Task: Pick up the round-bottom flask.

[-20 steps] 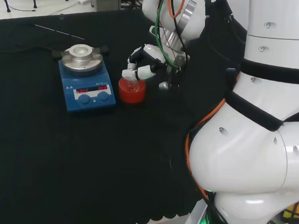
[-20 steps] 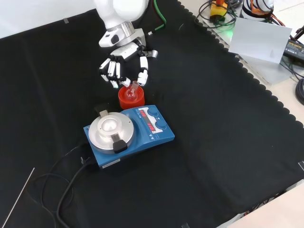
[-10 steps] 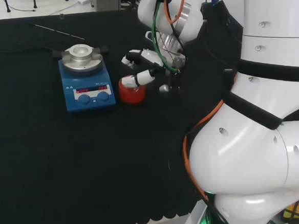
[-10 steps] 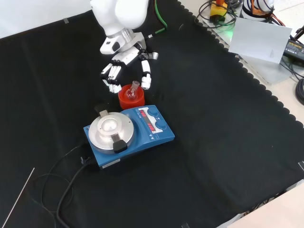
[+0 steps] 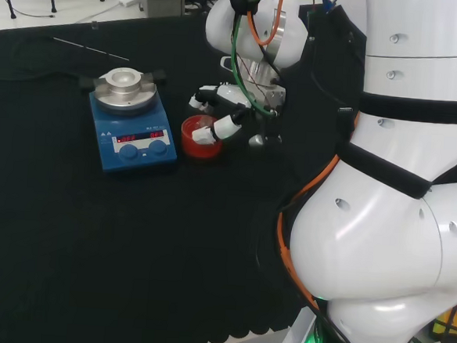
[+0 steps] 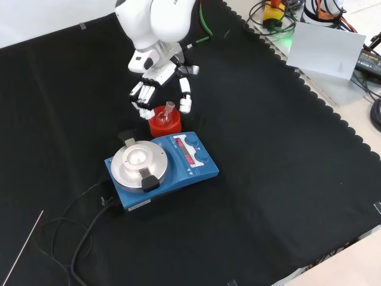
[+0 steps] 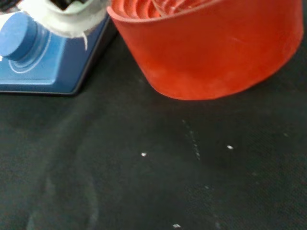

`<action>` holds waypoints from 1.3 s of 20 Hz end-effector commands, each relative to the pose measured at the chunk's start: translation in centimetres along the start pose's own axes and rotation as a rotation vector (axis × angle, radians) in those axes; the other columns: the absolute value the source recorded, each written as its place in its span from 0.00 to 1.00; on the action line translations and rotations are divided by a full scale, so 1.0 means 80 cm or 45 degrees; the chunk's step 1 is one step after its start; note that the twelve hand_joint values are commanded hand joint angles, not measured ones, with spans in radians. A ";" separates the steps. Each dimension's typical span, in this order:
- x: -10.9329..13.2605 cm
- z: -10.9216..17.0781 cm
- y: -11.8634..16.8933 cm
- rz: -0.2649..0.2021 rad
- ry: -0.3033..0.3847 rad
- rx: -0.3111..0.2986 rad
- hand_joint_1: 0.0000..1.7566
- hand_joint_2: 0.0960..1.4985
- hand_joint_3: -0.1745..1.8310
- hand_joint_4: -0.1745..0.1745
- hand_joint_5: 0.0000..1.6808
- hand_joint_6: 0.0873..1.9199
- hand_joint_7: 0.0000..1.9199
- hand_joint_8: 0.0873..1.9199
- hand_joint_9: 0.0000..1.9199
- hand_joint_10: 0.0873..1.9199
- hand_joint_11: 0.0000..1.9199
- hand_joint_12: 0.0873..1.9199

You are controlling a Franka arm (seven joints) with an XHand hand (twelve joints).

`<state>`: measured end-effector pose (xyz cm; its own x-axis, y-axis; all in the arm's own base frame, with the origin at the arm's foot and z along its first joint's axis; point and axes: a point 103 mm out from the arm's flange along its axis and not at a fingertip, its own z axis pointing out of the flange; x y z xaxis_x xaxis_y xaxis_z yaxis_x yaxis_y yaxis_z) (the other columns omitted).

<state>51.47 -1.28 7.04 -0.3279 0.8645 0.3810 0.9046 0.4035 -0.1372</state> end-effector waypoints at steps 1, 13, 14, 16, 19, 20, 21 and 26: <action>-0.011 0.001 -0.007 0.025 0.006 -0.006 0.47 0.37 0.25 0.36 0.19 0.35 0.16 0.38 0.22 0.46 0.00 0.75; -0.006 -0.007 -0.005 0.023 0.015 -0.078 0.48 0.38 0.26 0.43 0.32 0.41 0.23 0.37 0.26 0.45 0.00 0.77; -0.006 -0.007 -0.005 0.027 0.014 -0.081 0.48 0.39 0.26 0.43 0.32 0.42 0.23 0.37 0.27 0.45 0.00 0.77; -0.006 -0.008 -0.005 0.028 0.010 -0.084 0.49 0.39 0.26 0.44 0.34 0.43 0.23 0.37 0.27 0.45 0.00 0.77; -0.006 -0.010 -0.004 0.030 0.003 -0.088 0.49 0.40 0.27 0.44 0.35 0.43 0.24 0.37 0.28 0.44 0.01 0.77; -0.006 -0.011 -0.004 0.029 0.003 -0.088 0.49 0.40 0.27 0.44 0.35 0.43 0.24 0.37 0.28 0.44 0.01 0.77; -0.006 -0.012 -0.004 0.030 0.000 -0.090 0.49 0.40 0.27 0.44 0.36 0.43 0.24 0.37 0.28 0.44 0.01 0.77; -0.008 -0.013 -0.005 0.030 -0.006 -0.101 0.51 0.40 0.30 0.50 0.47 0.40 0.27 0.35 0.30 0.43 0.02 0.77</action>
<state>51.61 -2.23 7.74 -0.3072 0.8754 0.3732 0.9295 0.3601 -0.0794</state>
